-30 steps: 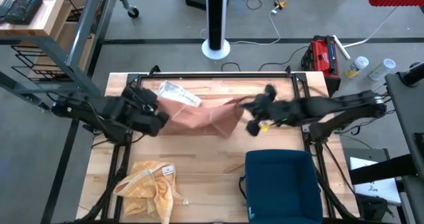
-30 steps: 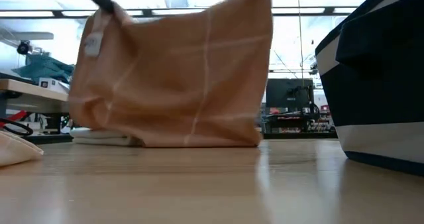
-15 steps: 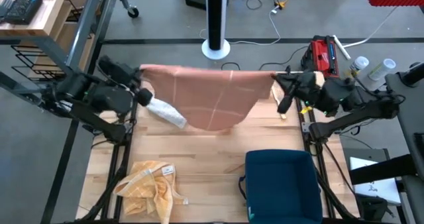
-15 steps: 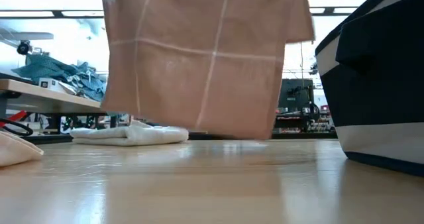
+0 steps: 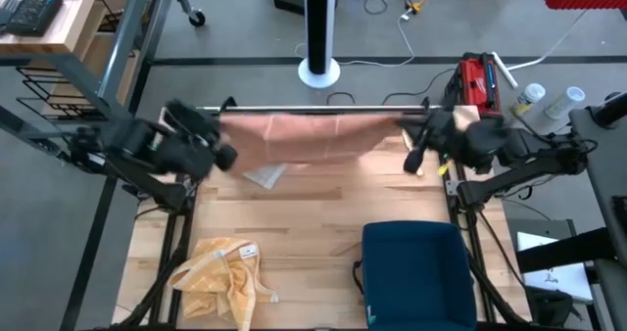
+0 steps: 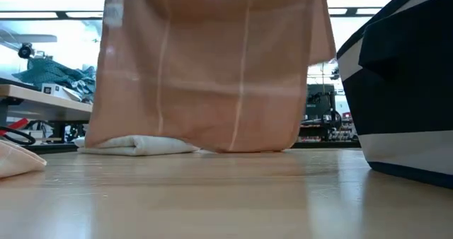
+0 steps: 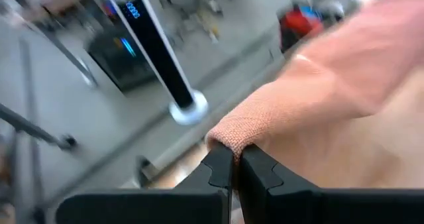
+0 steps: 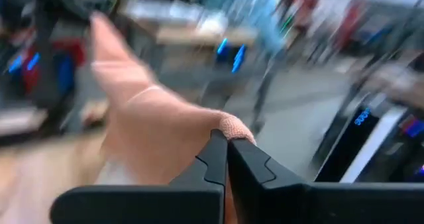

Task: Fold towel
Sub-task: Fold the brown towel

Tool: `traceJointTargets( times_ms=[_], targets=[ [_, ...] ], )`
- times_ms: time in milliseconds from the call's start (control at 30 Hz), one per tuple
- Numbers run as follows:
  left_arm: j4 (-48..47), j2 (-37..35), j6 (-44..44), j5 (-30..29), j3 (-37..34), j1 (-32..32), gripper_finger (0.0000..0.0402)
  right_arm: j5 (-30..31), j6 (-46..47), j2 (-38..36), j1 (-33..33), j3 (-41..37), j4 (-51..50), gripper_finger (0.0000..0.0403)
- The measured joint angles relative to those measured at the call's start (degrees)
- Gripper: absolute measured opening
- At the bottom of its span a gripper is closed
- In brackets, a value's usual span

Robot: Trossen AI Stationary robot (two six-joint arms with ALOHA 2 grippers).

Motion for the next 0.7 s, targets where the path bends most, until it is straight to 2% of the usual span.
traceJointTargets(
  times_ms=[67, 133, 200, 300, 367, 467, 567, 700],
  targets=[
    [0.0, 0.0, -7.6, 5.4, -4.5, -2.1, 0.0000, -5.3, 7.3, 1.3, 0.5, -0.2, -7.9, 0.0000],
    [0.1, -0.1, -16.2, 14.4, -8.6, -4.9, 0.0000, -10.2, 13.3, 2.9, 1.5, -0.4, -13.9, 0.0000],
    [0.4, 0.6, -24.5, 24.0, -12.9, -8.6, 0.0000, -14.3, 17.4, 3.7, 2.6, -0.3, -17.7, 0.0000],
    [3.6, 2.2, -33.7, 32.0, -19.6, -14.3, 0.0000, -21.4, 20.8, 5.4, 3.7, -0.4, -19.7, 0.0000],
    [8.4, 3.3, -37.5, 35.1, -23.6, -17.5, 0.0001, -26.9, 21.3, 6.9, 4.2, -0.4, -19.7, 0.0000],
    [18.5, 5.0, -41.9, 35.4, -28.6, -21.4, 0.0011, -32.4, 23.3, 9.3, 4.5, -0.5, -18.9, 0.0000],
    [28.8, 6.6, -42.6, 36.2, -32.1, -22.9, 0.0031, -38.4, 25.6, 11.7, 4.5, -0.5, -19.8, 0.0008],
    [36.6, 8.6, -42.0, 41.4, -34.4, -23.5, 0.0061, -44.5, 26.4, 14.3, 4.5, -0.2, -22.8, 0.0037]
  ],
)
